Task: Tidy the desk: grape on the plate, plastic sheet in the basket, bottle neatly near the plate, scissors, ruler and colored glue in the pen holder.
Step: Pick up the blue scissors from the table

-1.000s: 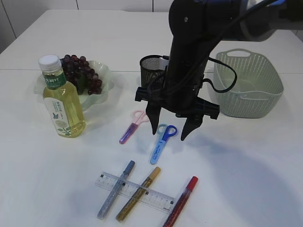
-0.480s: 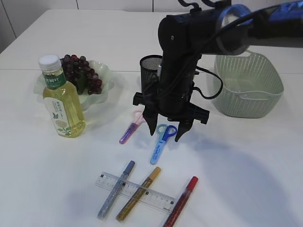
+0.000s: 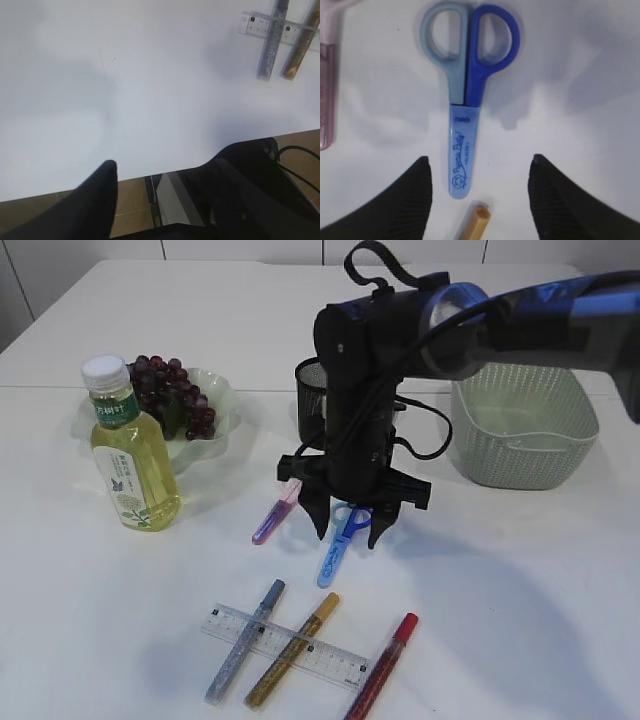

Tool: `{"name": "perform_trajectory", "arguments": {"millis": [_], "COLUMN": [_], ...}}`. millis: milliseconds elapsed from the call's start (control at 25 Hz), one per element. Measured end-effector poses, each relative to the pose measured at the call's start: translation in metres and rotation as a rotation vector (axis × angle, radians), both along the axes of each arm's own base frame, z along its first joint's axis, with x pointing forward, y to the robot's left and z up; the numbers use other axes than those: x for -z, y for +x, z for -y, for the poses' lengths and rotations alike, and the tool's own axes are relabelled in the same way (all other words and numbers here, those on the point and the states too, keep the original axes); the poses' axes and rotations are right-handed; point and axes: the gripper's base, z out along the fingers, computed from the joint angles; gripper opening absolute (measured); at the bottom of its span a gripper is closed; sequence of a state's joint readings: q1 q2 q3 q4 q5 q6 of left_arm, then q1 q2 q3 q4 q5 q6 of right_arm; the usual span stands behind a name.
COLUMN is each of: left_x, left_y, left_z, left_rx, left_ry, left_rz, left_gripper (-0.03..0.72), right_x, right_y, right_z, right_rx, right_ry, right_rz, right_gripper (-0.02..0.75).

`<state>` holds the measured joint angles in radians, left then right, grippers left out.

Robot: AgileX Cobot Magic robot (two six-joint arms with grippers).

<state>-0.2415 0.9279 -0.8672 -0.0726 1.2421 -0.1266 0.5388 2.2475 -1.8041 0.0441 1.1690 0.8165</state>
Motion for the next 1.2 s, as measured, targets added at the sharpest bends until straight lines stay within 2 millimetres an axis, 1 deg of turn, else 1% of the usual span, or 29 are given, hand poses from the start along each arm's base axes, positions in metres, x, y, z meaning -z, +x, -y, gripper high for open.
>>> {"name": "perform_trajectory", "arguments": {"millis": [320,760,1200], "left_x": [0.003,0.004,0.004], "left_y": [0.004,0.006,0.007], "left_z": [0.000,0.000,0.000], "left_rx": [0.000,0.000,-0.001], "left_ry": [0.019,0.024,0.022], "left_rz": [-0.013,-0.023,-0.016], "left_gripper": [0.432,0.432,0.432], "right_x": [0.014,0.021,0.021], "right_y": [0.006,0.010,0.011], "right_z": [-0.003,-0.002,-0.004], "right_rx": [-0.007,-0.014,0.008], "right_ry": [-0.020,-0.041,-0.014], "right_rz": [-0.005,0.012,0.029], "right_gripper": [0.477,0.477,0.477]}}
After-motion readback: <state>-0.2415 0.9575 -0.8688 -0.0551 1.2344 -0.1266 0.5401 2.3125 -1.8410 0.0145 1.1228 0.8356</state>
